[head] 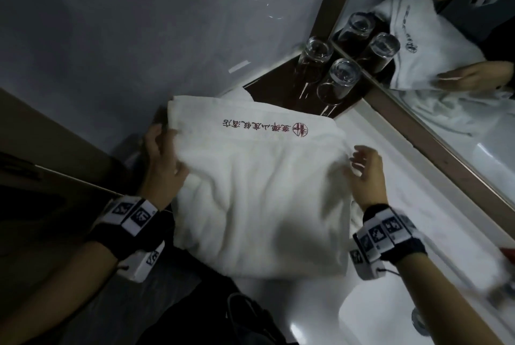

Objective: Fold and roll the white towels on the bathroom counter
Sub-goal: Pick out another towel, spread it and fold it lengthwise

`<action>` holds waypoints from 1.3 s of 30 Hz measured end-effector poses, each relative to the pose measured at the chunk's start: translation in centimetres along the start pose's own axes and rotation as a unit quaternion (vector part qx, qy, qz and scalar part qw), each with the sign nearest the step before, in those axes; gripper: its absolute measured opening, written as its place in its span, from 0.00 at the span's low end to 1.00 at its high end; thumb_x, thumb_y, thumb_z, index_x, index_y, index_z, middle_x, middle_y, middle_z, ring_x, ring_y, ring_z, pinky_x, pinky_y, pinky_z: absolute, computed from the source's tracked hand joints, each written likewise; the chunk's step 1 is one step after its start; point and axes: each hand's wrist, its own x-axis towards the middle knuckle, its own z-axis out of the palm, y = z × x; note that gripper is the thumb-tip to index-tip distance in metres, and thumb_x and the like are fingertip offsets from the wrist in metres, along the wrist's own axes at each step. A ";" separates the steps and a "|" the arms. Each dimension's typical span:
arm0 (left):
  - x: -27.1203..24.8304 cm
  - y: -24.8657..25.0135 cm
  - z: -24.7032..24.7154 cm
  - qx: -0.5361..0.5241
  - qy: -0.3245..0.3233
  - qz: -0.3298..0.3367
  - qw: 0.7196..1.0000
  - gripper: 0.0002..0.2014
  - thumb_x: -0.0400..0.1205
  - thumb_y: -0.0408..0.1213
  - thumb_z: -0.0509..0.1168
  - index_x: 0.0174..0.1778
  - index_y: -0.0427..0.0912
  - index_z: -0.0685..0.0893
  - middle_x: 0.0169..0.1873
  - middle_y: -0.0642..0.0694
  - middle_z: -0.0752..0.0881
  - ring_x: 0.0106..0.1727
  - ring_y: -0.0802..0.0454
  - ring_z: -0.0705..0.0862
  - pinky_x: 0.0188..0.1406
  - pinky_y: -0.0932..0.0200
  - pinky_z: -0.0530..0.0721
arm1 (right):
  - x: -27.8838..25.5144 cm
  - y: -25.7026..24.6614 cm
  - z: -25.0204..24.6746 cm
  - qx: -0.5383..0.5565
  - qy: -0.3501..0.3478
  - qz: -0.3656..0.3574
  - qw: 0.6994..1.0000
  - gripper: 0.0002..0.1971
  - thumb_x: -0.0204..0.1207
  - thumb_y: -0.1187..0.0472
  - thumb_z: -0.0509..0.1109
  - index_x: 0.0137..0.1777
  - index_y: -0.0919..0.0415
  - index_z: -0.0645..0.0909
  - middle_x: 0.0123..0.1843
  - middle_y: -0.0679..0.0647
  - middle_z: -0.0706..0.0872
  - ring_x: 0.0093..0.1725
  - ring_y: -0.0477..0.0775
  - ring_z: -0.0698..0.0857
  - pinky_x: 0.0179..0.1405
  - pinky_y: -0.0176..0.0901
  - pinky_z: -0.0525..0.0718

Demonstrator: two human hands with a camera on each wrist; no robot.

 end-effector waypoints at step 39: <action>-14.6 -3.7 1.4 -0.096 -0.129 -0.307 0.938 0.05 0.84 0.32 0.58 0.44 0.35 0.75 0.44 0.31 0.82 0.44 0.42 0.78 0.44 0.55 0.70 | -8.7 9.3 -3.9 -0.112 -0.070 0.109 0.985 0.14 0.80 0.47 0.62 0.43 0.58 0.75 0.38 0.55 0.83 0.39 0.58 0.77 0.35 0.46 0.69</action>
